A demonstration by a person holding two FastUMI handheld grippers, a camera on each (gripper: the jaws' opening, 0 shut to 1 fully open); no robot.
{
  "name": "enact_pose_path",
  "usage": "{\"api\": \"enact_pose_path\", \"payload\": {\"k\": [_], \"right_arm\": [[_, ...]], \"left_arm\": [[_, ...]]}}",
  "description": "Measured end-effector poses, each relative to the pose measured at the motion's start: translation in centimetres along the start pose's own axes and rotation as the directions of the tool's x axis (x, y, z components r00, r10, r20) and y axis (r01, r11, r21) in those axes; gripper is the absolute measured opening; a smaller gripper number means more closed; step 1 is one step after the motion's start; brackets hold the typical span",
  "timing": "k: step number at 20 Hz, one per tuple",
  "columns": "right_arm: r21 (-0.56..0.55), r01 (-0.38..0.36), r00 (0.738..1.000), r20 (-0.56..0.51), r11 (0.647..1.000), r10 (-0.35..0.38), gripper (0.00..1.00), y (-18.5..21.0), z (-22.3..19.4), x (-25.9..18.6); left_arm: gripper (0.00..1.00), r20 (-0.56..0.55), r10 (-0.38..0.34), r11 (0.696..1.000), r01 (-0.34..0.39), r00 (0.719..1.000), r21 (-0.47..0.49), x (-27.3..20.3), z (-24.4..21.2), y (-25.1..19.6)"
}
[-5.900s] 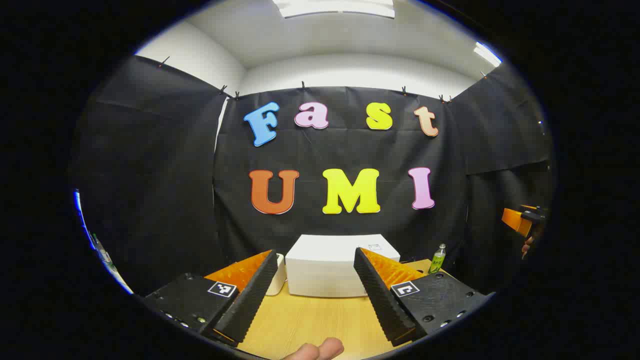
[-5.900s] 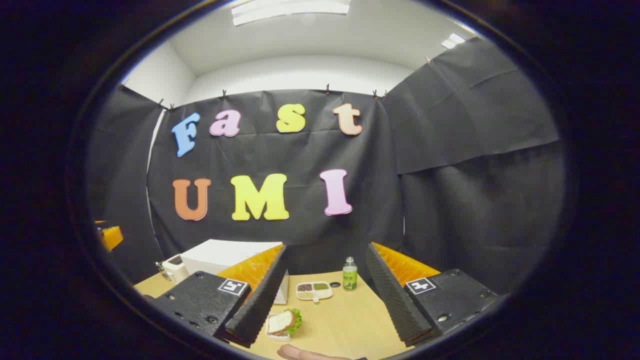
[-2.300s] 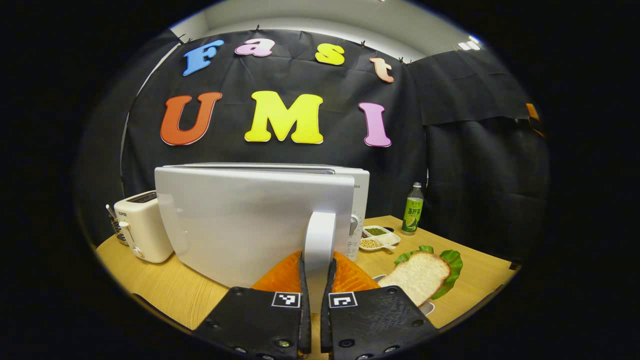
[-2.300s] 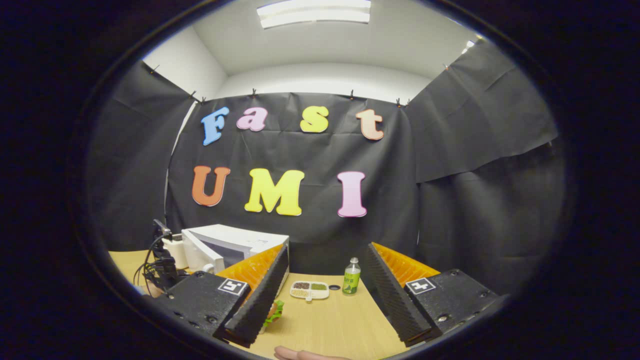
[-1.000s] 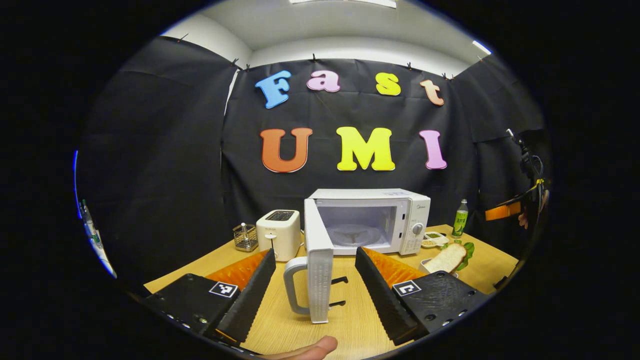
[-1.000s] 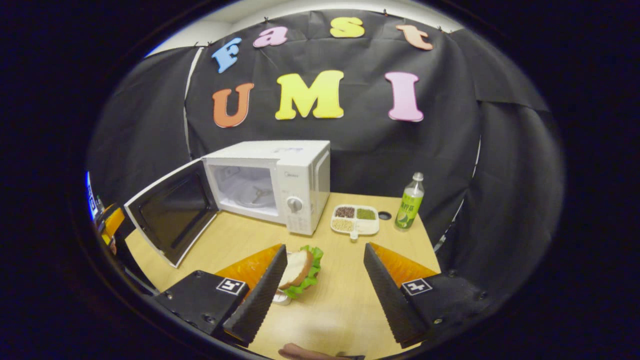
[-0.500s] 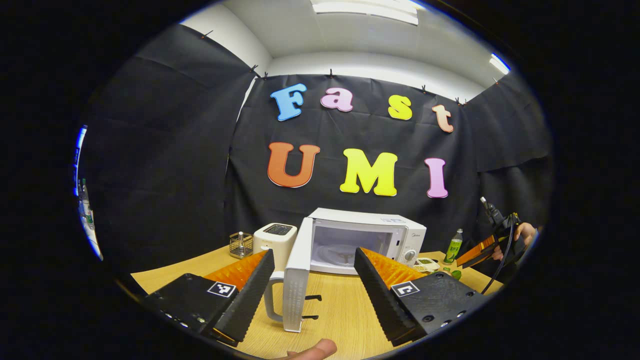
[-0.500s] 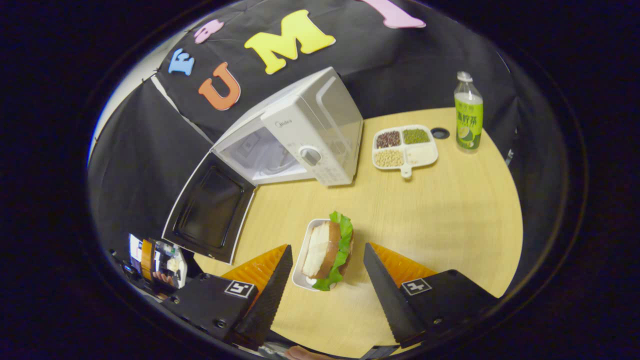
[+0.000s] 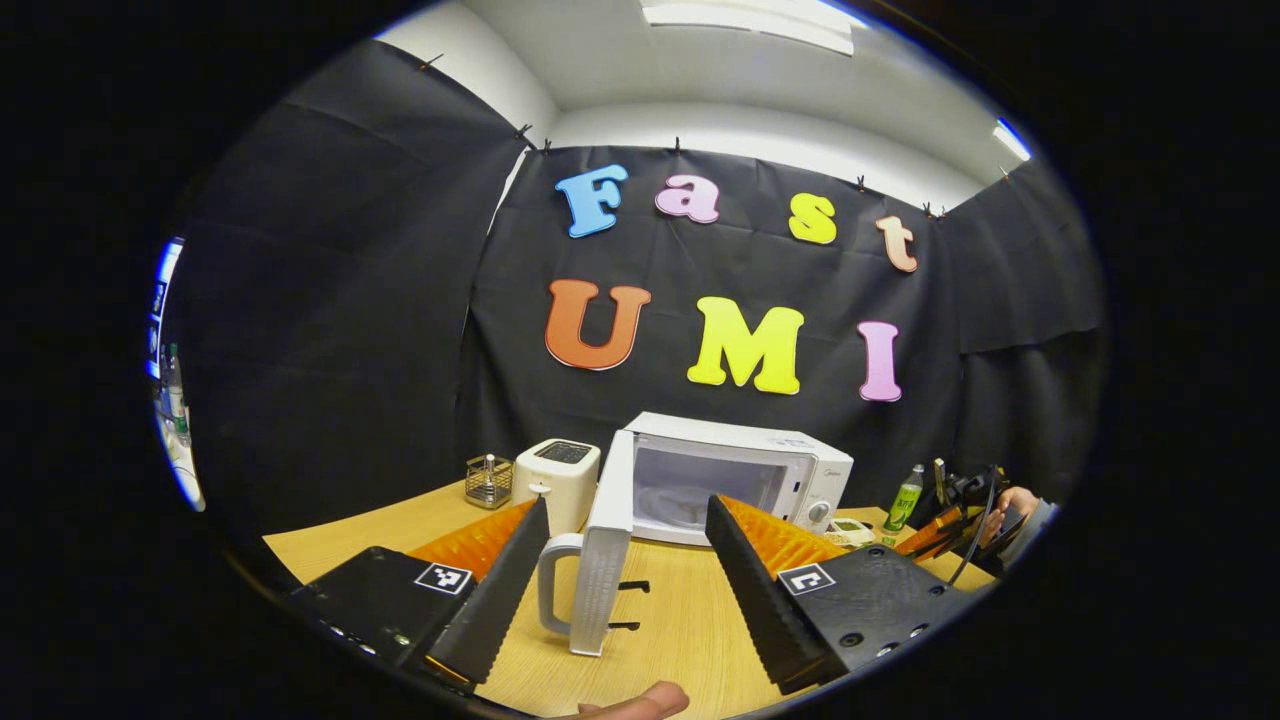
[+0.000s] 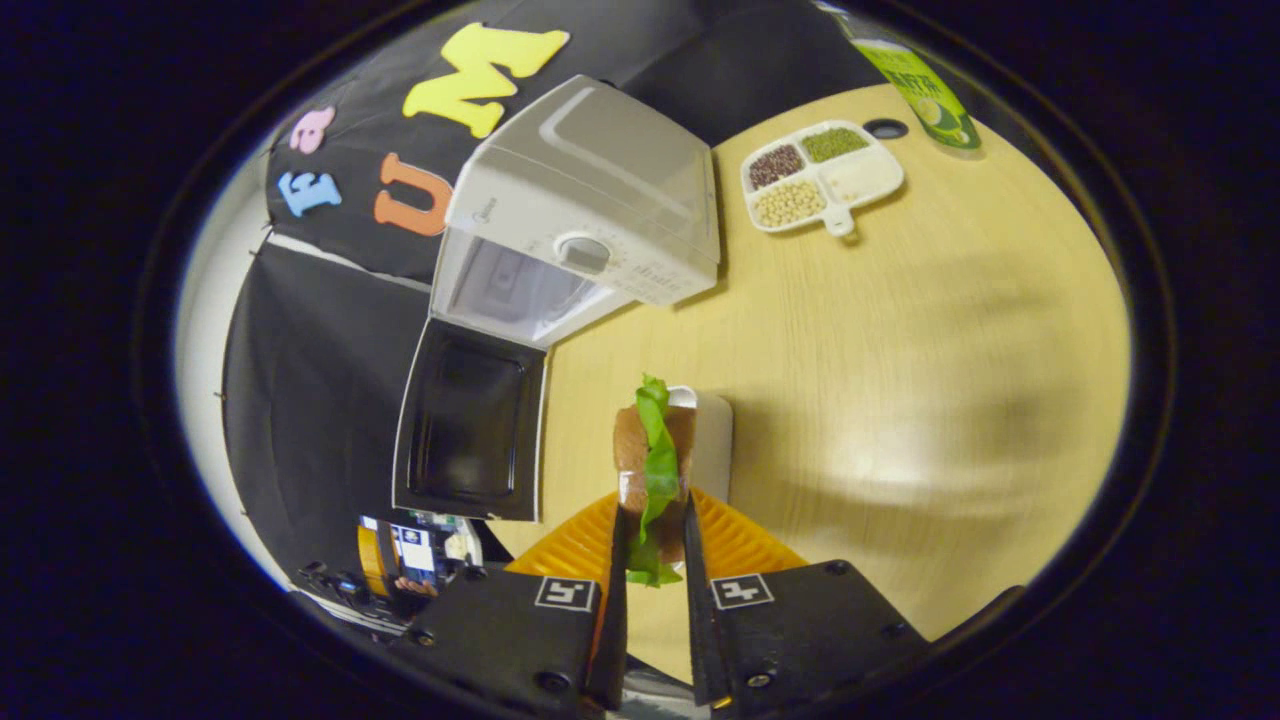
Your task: Open the microwave oven with the left hand, put the food in, and close the microwave oven.
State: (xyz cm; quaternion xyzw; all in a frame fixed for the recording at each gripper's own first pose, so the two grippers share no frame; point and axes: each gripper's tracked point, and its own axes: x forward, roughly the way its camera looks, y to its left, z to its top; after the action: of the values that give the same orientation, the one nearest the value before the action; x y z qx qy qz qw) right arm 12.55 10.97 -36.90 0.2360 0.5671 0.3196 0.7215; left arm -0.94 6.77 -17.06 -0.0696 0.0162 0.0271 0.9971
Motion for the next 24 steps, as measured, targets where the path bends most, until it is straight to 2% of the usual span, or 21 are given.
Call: {"api": "enact_pose_path", "payload": {"k": [4,7,8,11,14,16,17,18,20,22,24], "right_arm": [[-0.169,0.065,0.996,0.078,0.984,-0.052,0.20,3.4,-0.5,-2.8],[-0.298,0.150,0.982,0.156,0.943,-0.107,0.21,5.3,-1.3,-3.9],[-0.336,0.191,0.974,0.182,0.922,-0.136,0.29,5.8,-1.7,-4.1],[-0.469,0.323,0.939,0.269,0.822,-0.216,0.29,7.7,-2.9,-4.6],[-0.591,0.447,0.888,0.381,0.671,-0.256,0.29,10.1,-3.9,-4.0],[-0.646,0.492,0.866,0.427,0.583,-0.258,0.29,12.1,-5.0,-3.1],[-0.665,0.500,0.863,0.437,0.555,-0.254,0.29,13.0,-5.5,-2.2],[-0.681,0.499,0.864,0.440,0.536,-0.245,0.29,13.9,-5.9,-1.2],[-0.687,0.504,0.860,0.455,0.523,-0.231,0.29,15.7,-6.2,0.8],[-0.670,0.536,0.837,0.502,0.514,-0.218,0.29,17.1,-5.2,2.6],[-0.637,0.567,0.809,0.549,0.523,-0.210,0.29,18.2,-3.9,4.6]], "left_arm": [[0.95,-0.025,0.008,0.999,-0.008,1.000,0.039,0.0,-1.0,0.9],[0.95,-0.043,0.005,1.000,-0.005,0.999,0.005,-0.1,-1.8,1.8],[0.95,-0.047,0.004,1.000,-0.004,0.999,-0.005,0.0,-2.1,2.0],[0.95,-0.051,-0.017,0.999,0.015,0.999,-0.032,-0.2,-2.4,2.4],[0.95,-0.051,-0.026,0.999,0.024,0.998,-0.033,-0.8,-2.2,3.1],[0.95,-0.057,-0.019,1.000,0.018,0.998,-0.011,-0.9,-2.7,3.9],[0.95,-0.068,-0.015,1.000,0.015,0.998,-0.003,-1.0,-3.0,4.2],[0.95,-0.081,-0.015,1.000,0.015,0.997,0.003,-1.2,-3.3,4.6],[0.94,-0.091,-0.019,1.000,0.021,0.996,0.018,-1.7,-3.6,5.2],[0.94,-0.106,-0.013,0.999,0.017,0.994,0.034,-2.1,-4.0,6.1],[0.94,-0.112,-0.006,0.999,0.012,0.994,0.047,-2.3,-3.9,6.9]]}}
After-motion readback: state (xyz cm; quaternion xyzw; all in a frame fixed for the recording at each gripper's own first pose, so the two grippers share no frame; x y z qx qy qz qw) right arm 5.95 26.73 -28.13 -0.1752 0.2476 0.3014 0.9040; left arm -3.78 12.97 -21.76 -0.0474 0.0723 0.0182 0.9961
